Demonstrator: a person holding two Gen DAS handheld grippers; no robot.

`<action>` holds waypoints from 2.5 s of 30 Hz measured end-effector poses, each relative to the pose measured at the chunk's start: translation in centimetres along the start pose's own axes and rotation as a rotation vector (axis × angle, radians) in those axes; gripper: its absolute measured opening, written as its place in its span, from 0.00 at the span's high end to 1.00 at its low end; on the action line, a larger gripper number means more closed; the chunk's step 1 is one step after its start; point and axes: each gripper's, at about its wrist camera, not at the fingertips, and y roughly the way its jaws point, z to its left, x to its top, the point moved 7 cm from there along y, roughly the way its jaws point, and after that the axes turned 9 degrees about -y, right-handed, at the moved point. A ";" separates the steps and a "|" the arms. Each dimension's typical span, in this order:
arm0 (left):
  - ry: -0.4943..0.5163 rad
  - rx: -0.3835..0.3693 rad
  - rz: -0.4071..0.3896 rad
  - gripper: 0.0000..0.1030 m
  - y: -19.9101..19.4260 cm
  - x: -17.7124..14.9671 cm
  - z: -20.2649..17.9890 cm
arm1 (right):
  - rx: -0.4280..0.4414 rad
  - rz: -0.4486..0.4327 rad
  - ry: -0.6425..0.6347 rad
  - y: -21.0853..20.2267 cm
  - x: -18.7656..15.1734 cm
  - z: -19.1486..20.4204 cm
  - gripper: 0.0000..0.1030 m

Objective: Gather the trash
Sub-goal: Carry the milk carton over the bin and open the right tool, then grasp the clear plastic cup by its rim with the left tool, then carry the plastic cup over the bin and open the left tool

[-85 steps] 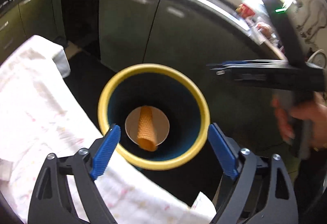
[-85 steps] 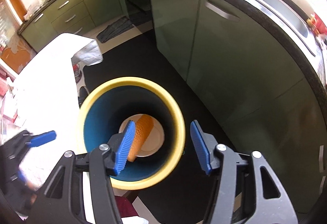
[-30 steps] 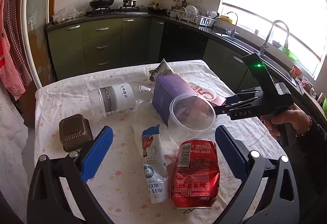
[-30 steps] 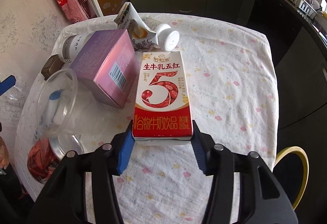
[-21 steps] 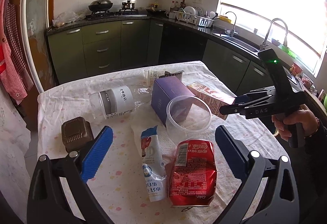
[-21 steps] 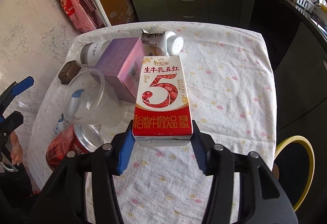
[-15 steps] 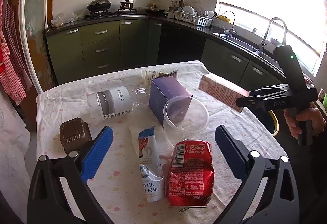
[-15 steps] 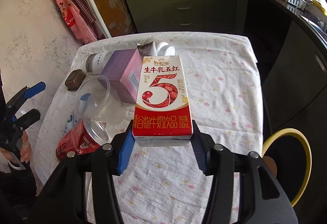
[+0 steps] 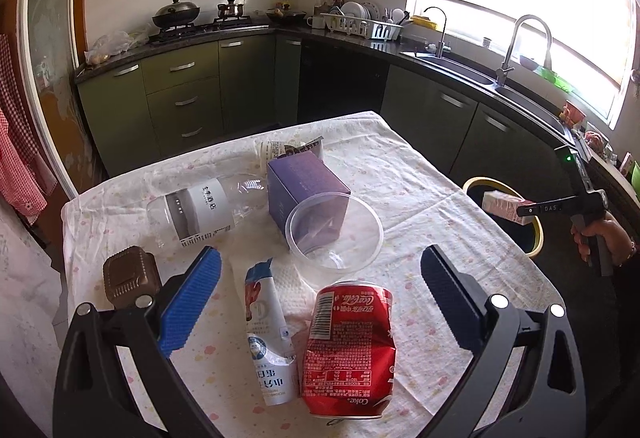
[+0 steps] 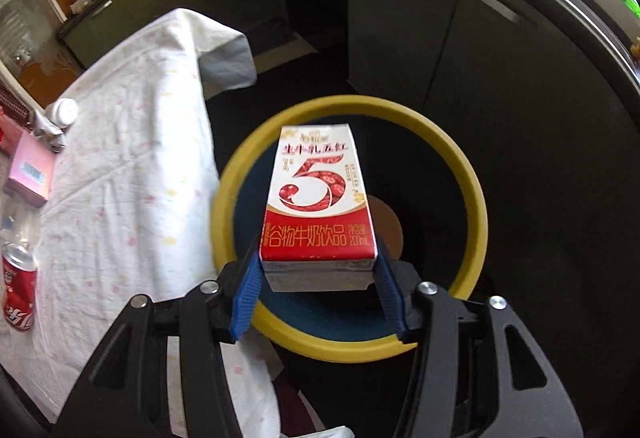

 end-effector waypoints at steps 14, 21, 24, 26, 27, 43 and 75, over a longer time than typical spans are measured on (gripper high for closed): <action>0.079 -0.006 0.097 0.04 3.4 -0.1 -2.5 | 0.008 -0.023 -0.016 1.7 1.1 0.4 0.40; 0.051 -0.024 0.170 0.09 5.2 2.4 -1.8 | 0.031 -0.046 -0.031 1.0 1.4 1.1 0.40; 0.005 -0.013 0.225 0.23 6.1 2.6 -0.1 | 0.039 -0.049 -0.036 0.4 1.1 1.1 0.40; -0.011 -0.004 0.264 0.36 7.0 2.3 0.8 | 0.043 -0.036 -0.039 0.3 1.0 1.4 0.39; -0.020 -0.001 0.284 0.43 7.4 2.1 1.2 | 0.044 -0.037 -0.041 0.3 1.0 1.5 0.39; -0.015 -0.006 0.365 0.87 10.5 1.0 1.7 | 0.054 -0.033 -0.058 0.2 1.0 2.3 0.39; 0.304 -0.357 0.396 0.68 23.0 0.5 -36.4 | 0.014 -0.156 0.091 -6.4 -4.5 -7.5 0.38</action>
